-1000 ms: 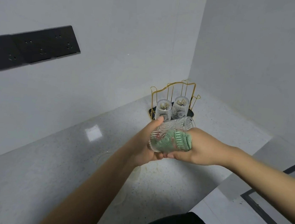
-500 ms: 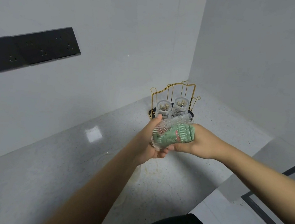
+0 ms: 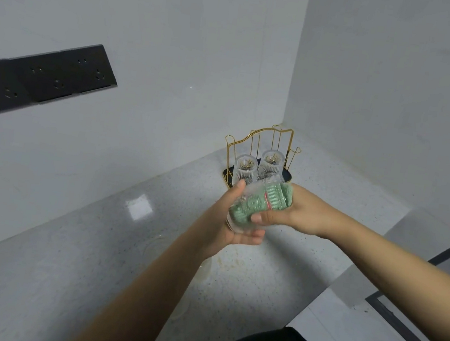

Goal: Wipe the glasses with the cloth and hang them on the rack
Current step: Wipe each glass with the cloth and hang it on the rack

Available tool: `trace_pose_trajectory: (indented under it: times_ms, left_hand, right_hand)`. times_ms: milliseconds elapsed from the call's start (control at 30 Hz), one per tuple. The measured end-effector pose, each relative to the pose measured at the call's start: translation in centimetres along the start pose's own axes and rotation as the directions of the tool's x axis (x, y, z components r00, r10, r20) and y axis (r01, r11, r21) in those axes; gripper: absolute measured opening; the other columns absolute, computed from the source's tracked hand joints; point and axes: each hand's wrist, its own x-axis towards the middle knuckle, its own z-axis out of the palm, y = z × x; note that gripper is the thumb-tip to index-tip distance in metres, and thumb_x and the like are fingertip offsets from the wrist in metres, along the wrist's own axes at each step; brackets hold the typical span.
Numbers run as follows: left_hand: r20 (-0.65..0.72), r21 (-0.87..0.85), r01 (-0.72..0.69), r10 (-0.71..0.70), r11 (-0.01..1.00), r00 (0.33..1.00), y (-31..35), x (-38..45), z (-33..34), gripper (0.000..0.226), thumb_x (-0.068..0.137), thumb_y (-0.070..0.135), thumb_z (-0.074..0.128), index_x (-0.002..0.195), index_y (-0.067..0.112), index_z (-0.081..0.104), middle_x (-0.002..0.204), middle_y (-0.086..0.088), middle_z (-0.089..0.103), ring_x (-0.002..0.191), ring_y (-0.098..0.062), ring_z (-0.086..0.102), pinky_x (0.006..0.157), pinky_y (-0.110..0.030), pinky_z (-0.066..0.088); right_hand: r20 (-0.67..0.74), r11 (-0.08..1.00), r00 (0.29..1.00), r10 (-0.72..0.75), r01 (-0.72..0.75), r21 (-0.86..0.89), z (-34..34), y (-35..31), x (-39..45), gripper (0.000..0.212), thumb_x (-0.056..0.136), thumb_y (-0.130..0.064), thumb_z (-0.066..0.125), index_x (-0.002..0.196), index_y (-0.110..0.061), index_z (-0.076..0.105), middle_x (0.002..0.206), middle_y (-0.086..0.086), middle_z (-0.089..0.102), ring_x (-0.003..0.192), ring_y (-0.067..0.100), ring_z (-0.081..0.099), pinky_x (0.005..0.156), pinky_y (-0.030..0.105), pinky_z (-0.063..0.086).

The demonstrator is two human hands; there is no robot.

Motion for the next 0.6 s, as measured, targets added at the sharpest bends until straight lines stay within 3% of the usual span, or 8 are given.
trace_pose_trajectory:
  times_ms: [67,133,233,333,400,467,533,600]
  left_hand:
    - [-0.082,-0.025,-0.141,0.139,0.990,0.987,-0.8,0.2,0.0,0.059,0.086,0.053,0.054,0.131,0.014,0.050,0.125,-0.013,0.063,0.098,-0.022,0.071,0.069,-0.034,0.058]
    - [-0.122,-0.014,-0.209,0.206,0.978,0.971,-0.9,0.4,0.1,0.062,0.083,0.050,0.057,0.132,0.013,0.047,0.125,-0.015,0.062,0.098,-0.022,0.070,0.066,-0.033,0.057]
    - [-0.062,-0.031,-0.096,0.094,0.995,0.994,0.1,0.2,-0.3,0.059,0.093,0.057,0.047,0.126,0.010,0.059,0.115,-0.015,0.069,0.095,-0.021,0.071,0.070,-0.035,0.057]
    - [0.092,-0.102,0.109,-0.100,0.989,0.991,0.8,-0.2,-0.9,0.060,0.101,0.055,0.027,0.122,0.012,0.063,0.100,-0.008,0.075,0.083,-0.018,0.072,0.068,-0.032,0.058]
    - [0.074,-0.040,0.118,-0.114,0.992,0.991,0.4,-0.5,-1.0,0.059,0.100,0.057,0.025,0.115,0.017,0.064,0.091,-0.003,0.076,0.073,-0.014,0.072,0.063,-0.029,0.059]
    - [0.048,-0.016,0.002,-0.001,1.000,0.999,-0.4,-0.6,-0.8,0.054,0.100,0.056,0.028,0.120,0.019,0.062,0.106,-0.003,0.075,0.091,-0.016,0.073,0.074,-0.032,0.059]
    - [0.007,-0.047,-0.155,0.156,0.987,0.988,-1.5,-0.5,-0.8,0.051,0.096,0.051,0.046,0.131,0.015,0.053,0.126,-0.010,0.066,0.111,-0.024,0.067,0.080,-0.038,0.058]
    - [-0.049,-0.043,-0.222,0.220,0.974,0.974,-1.5,-0.3,-0.9,0.052,0.093,0.047,0.052,0.130,0.011,0.052,0.123,-0.012,0.066,0.108,-0.027,0.067,0.074,-0.035,0.057]
  right_hand:
    - [-0.026,0.969,0.998,0.052,-0.044,0.243,0.0,-0.4,0.3,0.016,0.085,-0.001,0.062,0.097,-0.010,0.066,0.086,-0.004,0.074,0.081,0.007,0.070,0.068,0.015,0.052]
    - [-0.026,0.947,0.998,0.065,-0.054,0.317,0.2,-0.1,0.4,0.019,0.086,-0.002,0.059,0.102,-0.009,0.065,0.090,-0.005,0.074,0.086,0.009,0.069,0.070,0.015,0.052]
    - [0.020,0.998,0.998,-0.052,0.051,0.048,1.0,-0.7,-0.3,0.025,0.082,-0.004,0.068,0.106,-0.007,0.062,0.089,-0.006,0.073,0.083,0.004,0.068,0.073,0.015,0.053]
    - [0.066,0.895,0.986,-0.152,0.166,-0.414,1.5,0.0,-0.5,0.029,0.078,-0.017,0.074,0.105,-0.009,0.066,0.100,-0.002,0.069,0.090,0.004,0.060,0.082,0.019,0.048]
    - [0.049,0.882,0.987,-0.151,0.156,-0.444,1.2,0.3,-0.3,0.024,0.080,-0.015,0.071,0.101,-0.005,0.067,0.096,0.005,0.071,0.087,0.011,0.062,0.081,0.033,0.050]
    - [0.038,0.972,0.998,-0.055,0.062,-0.225,0.8,-0.1,-0.3,0.017,0.080,-0.006,0.069,0.098,-0.005,0.067,0.091,0.003,0.073,0.083,0.012,0.067,0.076,0.032,0.054]
    - [0.025,0.995,1.000,0.002,-0.005,0.102,0.2,-0.6,-0.2,0.016,0.082,0.004,0.063,0.091,-0.009,0.065,0.076,-0.006,0.073,0.068,0.001,0.067,0.059,0.015,0.051]
    - [0.041,0.966,0.998,0.042,-0.051,0.253,0.1,-0.2,-0.1,0.018,0.084,0.005,0.059,0.093,-0.010,0.065,0.077,-0.007,0.073,0.071,0.003,0.068,0.061,0.013,0.050]
